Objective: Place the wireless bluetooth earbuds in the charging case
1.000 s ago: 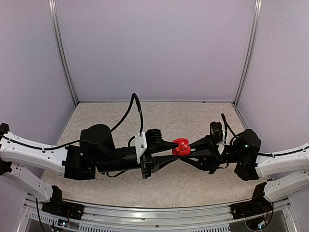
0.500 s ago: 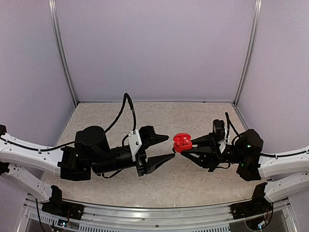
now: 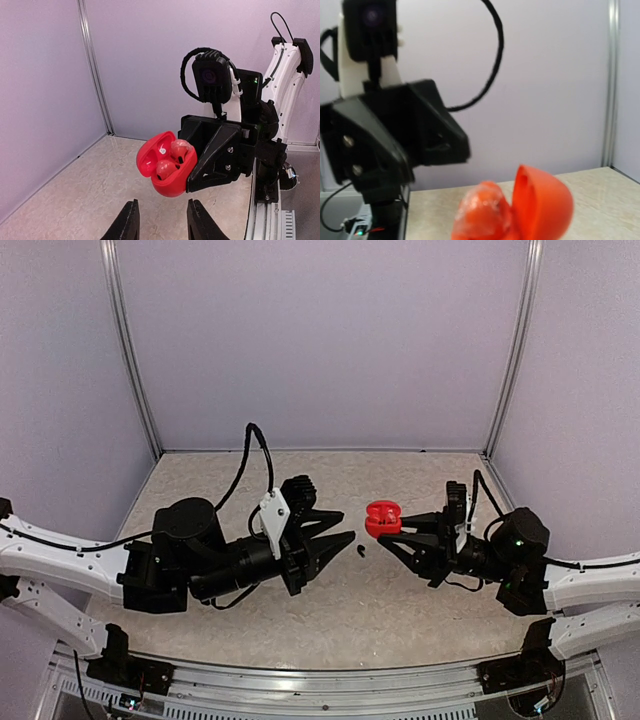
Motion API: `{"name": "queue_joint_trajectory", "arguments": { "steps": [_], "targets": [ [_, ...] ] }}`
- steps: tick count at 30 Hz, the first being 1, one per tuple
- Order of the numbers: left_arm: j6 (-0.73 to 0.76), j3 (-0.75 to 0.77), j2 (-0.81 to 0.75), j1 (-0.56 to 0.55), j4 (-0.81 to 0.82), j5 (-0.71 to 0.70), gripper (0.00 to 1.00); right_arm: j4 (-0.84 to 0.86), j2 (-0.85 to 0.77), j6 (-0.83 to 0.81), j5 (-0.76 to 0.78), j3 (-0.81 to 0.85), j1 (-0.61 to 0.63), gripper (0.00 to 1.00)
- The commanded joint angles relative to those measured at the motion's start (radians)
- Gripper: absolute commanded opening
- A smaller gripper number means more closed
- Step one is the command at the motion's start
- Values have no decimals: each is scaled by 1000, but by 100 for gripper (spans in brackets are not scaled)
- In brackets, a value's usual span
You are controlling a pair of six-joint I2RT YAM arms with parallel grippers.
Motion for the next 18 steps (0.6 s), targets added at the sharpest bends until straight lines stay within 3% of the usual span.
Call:
{"name": "queue_joint_trajectory", "arguments": {
  "steps": [1,10,18],
  "targets": [
    [-42,73,25,-7,-24,13,31,-20,-15,-26,46,-9,7,0],
    [-76,92,48,16,-32,46,30,17,-8,-35,-47,-21,10,0],
    [-114,40,-26,55,-44,112,49,20,-35,-51,-167,-37,9,0]
  ]
}}
